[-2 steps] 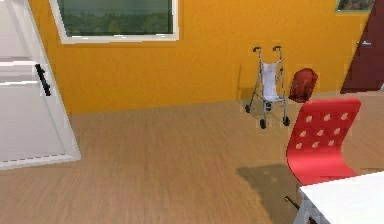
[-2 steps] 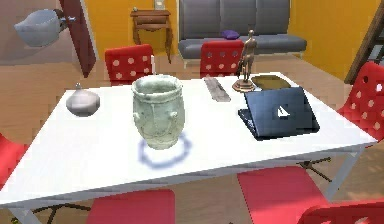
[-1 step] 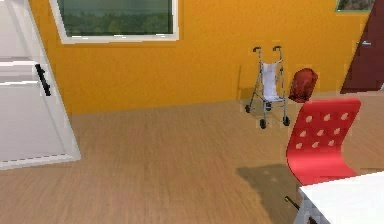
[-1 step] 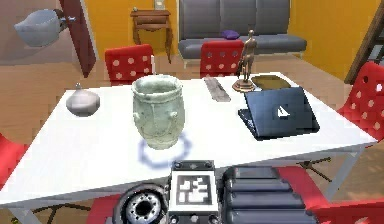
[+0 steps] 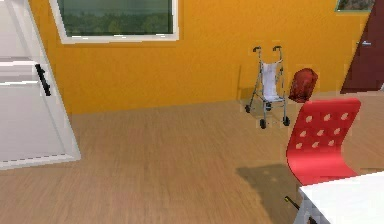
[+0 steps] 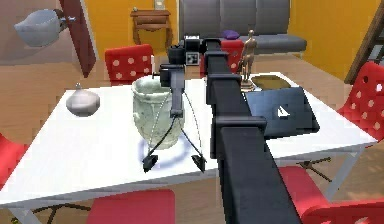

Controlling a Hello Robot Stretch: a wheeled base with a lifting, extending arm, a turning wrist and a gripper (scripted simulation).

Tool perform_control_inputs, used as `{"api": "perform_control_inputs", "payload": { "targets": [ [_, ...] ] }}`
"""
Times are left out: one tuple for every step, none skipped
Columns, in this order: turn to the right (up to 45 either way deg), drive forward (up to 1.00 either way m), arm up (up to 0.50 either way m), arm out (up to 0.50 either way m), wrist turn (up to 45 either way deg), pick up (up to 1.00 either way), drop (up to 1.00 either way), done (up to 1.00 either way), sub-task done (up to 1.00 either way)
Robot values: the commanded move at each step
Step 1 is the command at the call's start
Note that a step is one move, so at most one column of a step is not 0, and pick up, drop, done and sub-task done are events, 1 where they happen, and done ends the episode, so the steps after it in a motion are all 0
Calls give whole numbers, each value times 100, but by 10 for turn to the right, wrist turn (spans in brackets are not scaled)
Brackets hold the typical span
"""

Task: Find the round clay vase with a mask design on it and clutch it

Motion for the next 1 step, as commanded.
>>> {"api": "perform_control_inputs", "payload": {
  "targets": [
    [0, 0, 0, 0, 450, 0, 0, 0, 0]
  ]
}}
